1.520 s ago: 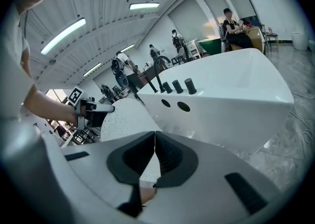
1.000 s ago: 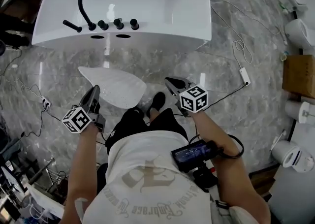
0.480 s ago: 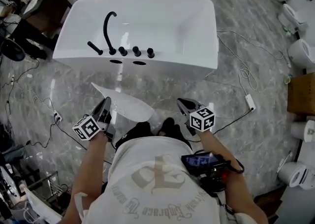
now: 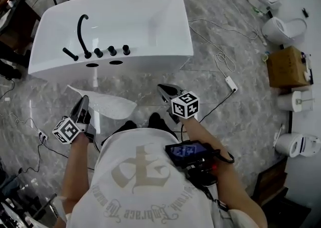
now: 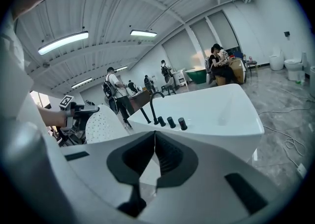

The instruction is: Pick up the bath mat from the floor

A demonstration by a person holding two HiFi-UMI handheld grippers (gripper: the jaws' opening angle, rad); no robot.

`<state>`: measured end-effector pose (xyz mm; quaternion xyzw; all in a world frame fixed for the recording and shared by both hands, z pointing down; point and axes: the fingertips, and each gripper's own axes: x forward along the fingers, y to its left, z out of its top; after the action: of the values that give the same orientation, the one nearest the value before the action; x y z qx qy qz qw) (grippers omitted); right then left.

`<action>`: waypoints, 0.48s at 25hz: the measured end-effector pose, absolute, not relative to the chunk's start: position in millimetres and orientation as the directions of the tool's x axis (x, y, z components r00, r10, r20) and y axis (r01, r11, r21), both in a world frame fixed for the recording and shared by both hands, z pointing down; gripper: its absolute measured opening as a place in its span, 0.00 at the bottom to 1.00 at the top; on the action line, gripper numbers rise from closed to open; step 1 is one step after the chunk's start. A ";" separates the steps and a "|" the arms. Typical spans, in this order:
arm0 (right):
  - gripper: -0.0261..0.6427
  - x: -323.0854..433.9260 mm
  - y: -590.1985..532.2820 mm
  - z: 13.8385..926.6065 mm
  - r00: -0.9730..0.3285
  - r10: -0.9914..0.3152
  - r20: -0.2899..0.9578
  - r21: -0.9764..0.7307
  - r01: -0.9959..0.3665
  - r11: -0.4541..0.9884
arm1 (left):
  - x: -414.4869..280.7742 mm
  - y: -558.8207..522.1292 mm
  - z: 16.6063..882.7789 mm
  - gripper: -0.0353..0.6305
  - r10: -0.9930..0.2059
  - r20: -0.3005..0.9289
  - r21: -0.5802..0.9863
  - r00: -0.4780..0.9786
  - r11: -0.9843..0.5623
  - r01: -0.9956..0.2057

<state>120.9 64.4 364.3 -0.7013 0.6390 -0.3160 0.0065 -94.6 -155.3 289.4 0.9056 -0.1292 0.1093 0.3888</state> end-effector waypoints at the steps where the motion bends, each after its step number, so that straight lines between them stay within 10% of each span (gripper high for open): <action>1: 0.05 119.5 65.4 361.0 -0.002 -0.901 0.433 -0.409 -0.892 -0.195 | -95.4 -156.4 290.5 0.07 -0.141 0.298 0.676 0.944 -0.667 -0.312; 12: 0.05 83.4 83.6 334.2 0.140 -0.901 0.410 -0.375 -0.875 -0.306 | -91.9 -159.5 279.7 0.07 0.012 0.256 0.668 0.967 -0.725 -0.168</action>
<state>83.4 83.6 334.2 -0.7545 0.5887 -0.2893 0.0226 -91.9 -159.5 279.7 0.9207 -0.0425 0.1221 0.3682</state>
